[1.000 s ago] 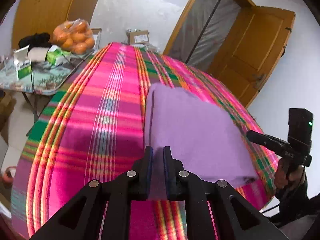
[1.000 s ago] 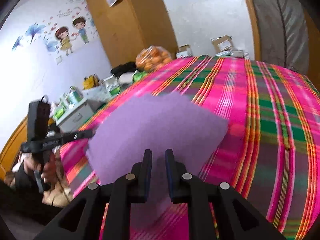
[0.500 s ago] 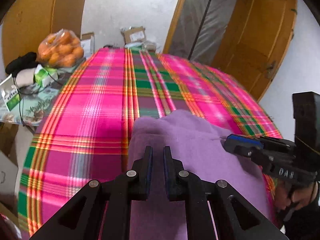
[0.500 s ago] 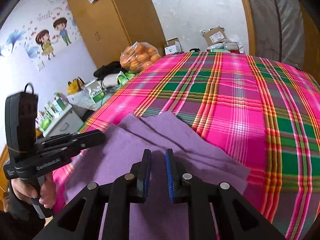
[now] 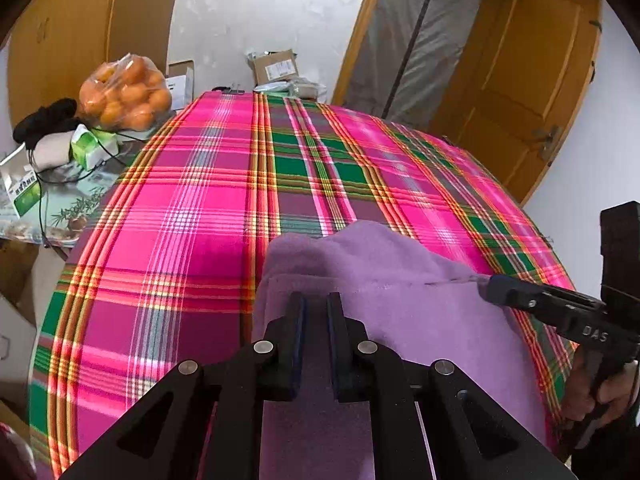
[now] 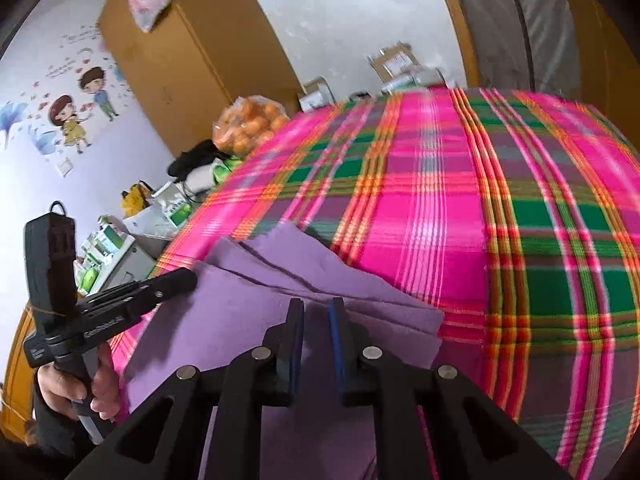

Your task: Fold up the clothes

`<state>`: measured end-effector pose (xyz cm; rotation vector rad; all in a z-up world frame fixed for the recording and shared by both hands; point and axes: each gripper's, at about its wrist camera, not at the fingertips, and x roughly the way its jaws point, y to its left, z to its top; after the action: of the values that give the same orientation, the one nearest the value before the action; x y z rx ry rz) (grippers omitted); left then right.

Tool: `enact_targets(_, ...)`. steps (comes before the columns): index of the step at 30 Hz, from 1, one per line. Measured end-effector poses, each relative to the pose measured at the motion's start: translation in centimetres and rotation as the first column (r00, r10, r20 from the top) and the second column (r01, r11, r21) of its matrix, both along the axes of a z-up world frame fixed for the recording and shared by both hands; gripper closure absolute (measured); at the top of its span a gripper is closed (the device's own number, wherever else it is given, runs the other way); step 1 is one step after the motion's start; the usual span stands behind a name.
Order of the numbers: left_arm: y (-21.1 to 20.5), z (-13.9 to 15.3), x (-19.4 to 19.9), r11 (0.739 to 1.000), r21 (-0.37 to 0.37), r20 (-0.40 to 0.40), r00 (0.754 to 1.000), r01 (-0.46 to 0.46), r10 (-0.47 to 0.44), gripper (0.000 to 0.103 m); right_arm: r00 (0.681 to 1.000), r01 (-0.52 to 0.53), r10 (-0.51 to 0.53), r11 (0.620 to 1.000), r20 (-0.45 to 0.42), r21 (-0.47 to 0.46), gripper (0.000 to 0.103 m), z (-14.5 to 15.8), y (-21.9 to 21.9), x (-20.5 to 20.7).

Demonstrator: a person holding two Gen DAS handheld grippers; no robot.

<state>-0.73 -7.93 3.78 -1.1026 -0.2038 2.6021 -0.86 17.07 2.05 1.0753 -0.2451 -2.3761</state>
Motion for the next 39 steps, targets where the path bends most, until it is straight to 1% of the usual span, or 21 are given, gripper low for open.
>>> enact_targets(4, -0.4, 0.2, 1.2, 0.999, -0.017, -0.012, 0.999, -0.033, 0.033, 0.093, 0.999, -0.031, 0.031, 0.999, -0.018, -0.025, 0.086, 0.5, 0.3, 1.5)
enact_targets(6, -0.7, 0.3, 2.0, 0.998, -0.027, -0.018, 0.999, -0.052, 0.051, 0.093, 0.999, -0.043, 0.043, 0.999, -0.020, -0.031, 0.081, 0.5, 0.3, 2.0)
enact_targets(10, -1.0, 0.3, 3.0, 0.996, -0.049, -0.030, 0.997, -0.078, 0.077, 0.092, 0.998, -0.057, 0.056, 0.998, -0.025, -0.037, 0.076, 0.6, 0.7, 3.2)
enact_targets(15, -1.5, 0.0, 4.0, 0.993, -0.064, -0.028, 0.995, -0.096, 0.094, 0.092, 0.999, -0.047, 0.046, 0.998, -0.019, -0.043, 0.070, 0.5, 1.5, 4.0)
enact_targets(17, -1.7, -0.1, 4.3, 0.992, -0.070, -0.030, 0.995, -0.102, 0.100, 0.091, 0.999, -0.038, 0.038, 0.998, -0.011, -0.044, 0.068, 0.4, 1.8, 4.2)
enact_targets(19, -1.7, -0.1, 4.6, 0.991, -0.078, -0.033, 0.994, -0.108, 0.106, 0.088, 1.000, -0.029, 0.029, 0.998, -0.006, -0.046, 0.068, 0.3, 2.2, 4.4)
enact_targets(24, -1.7, -0.1, 5.1, 0.989, -0.095, -0.040, 0.993, -0.118, 0.114, 0.087, 1.000, -0.001, 0.001, 0.999, 0.006, -0.053, 0.066, 0.0, 3.3, 5.0)
enact_targets(32, -2.9, -0.8, 7.1, 0.993, -0.035, -0.028, 0.994, -0.109, 0.108, 0.087, 1.000, 0.007, -0.005, 0.997, 0.021, -0.071, 0.066, -0.3, 4.7, 6.3)
enact_targets(36, -3.7, -1.0, 7.7, 0.994, -0.003, -0.027, 0.994, -0.110, 0.110, 0.087, 0.999, 0.018, -0.014, 0.996, 0.050, -0.083, 0.066, -1.1, 5.5, 6.8)
enact_targets(39, -4.3, -0.9, 8.0, 0.991, 0.009, -0.037, 0.991, -0.131, 0.132, 0.087, 0.997, 0.036, -0.030, 0.995, 0.071, -0.092, 0.066, -1.6, 6.2, 6.8)
